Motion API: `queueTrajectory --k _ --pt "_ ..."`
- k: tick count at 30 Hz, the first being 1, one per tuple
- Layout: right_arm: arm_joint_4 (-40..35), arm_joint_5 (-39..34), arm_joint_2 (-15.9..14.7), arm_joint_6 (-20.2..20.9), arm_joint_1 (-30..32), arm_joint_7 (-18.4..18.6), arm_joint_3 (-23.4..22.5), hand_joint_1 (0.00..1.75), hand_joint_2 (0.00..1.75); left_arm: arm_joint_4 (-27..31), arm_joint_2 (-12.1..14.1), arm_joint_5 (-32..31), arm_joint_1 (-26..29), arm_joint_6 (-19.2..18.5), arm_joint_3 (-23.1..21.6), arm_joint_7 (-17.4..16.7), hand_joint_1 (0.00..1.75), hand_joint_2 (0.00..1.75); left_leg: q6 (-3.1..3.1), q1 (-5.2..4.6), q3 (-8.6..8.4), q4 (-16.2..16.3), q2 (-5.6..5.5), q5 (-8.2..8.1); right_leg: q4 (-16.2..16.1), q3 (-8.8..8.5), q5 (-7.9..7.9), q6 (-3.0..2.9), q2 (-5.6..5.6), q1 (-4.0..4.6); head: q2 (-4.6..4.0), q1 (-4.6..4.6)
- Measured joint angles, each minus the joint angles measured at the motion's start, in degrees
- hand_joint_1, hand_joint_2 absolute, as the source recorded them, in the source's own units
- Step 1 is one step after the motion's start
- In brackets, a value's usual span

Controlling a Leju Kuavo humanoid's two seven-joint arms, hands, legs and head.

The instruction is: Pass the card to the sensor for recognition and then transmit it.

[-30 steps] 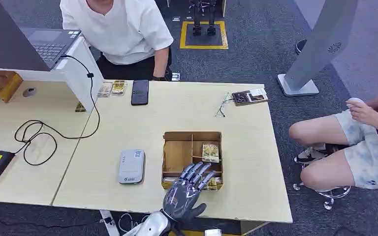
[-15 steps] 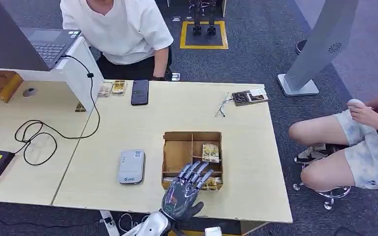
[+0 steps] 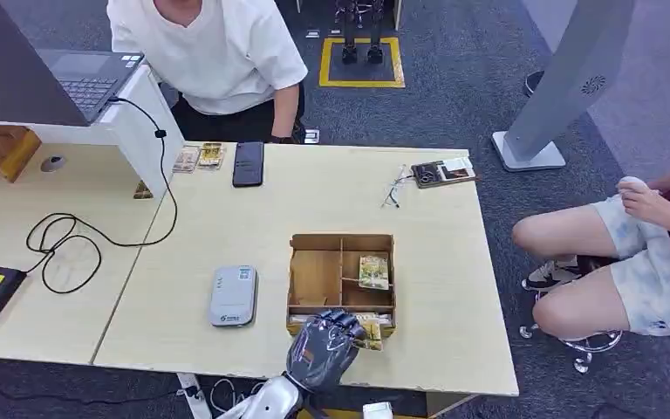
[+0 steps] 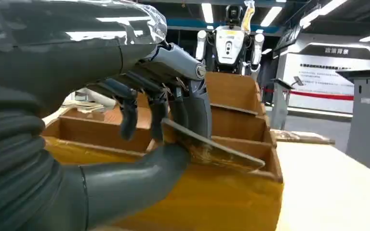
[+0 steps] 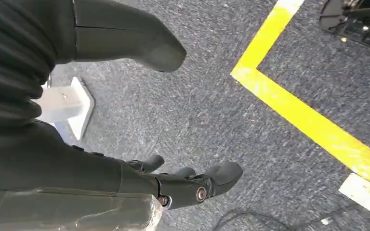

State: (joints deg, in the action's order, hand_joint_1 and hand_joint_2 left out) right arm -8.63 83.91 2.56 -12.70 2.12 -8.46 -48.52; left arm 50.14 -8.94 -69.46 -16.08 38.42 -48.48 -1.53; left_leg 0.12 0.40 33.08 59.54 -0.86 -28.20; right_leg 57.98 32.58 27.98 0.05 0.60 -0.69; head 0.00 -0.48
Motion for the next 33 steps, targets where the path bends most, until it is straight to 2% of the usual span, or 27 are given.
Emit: queueTrajectory --k 21,25,28,30,33 --pt "0.92 0.92 -0.33 -0.85 0.02 -1.33 1.44 0.0 1.75 -0.11 -0.37 0.63 -0.13 0.0 0.0 0.63 1.75 1.75 0.0 0.0 0.01 0.0 0.0 0.0 0.0 -0.01 0.0 0.0 -0.01 0.0 0.0 -0.02" --pt "1.22 0.66 -0.42 -1.31 0.03 -1.88 1.46 0.0 1.75 0.13 -0.2 0.11 0.11 0.02 0.04 2.36 1.75 1.75 0.0 0.0 0.01 0.0 0.0 0.0 0.0 -0.02 0.0 0.0 -0.01 0.0 0.0 -0.02" --pt "1.44 0.09 -0.42 -2.12 0.04 -2.12 1.46 0.0 1.75 2.56 0.07 -0.57 1.52 0.04 2.1 6.0 1.75 1.75 0.0 0.0 0.01 0.0 0.01 0.0 0.0 -0.01 0.0 0.0 -0.01 0.0 0.0 -0.02" --pt "1.68 -0.17 -0.42 -2.75 0.02 -2.1 1.46 0.0 1.75 5.21 0.0 -0.74 2.89 0.04 5.65 11.08 1.75 1.75 0.0 0.0 0.01 0.0 0.0 0.0 0.0 0.0 0.01 0.0 0.0 0.0 0.0 -0.02" --pt "2.03 -0.63 -0.42 -3.78 0.03 -1.99 1.46 0.0 1.75 9.54 -1.49 0.74 5.28 0.04 13.1 21.53 1.75 1.75 0.0 0.0 0.04 0.0 0.0 0.0 0.01 0.02 0.01 0.0 0.0 0.0 0.0 -0.04"
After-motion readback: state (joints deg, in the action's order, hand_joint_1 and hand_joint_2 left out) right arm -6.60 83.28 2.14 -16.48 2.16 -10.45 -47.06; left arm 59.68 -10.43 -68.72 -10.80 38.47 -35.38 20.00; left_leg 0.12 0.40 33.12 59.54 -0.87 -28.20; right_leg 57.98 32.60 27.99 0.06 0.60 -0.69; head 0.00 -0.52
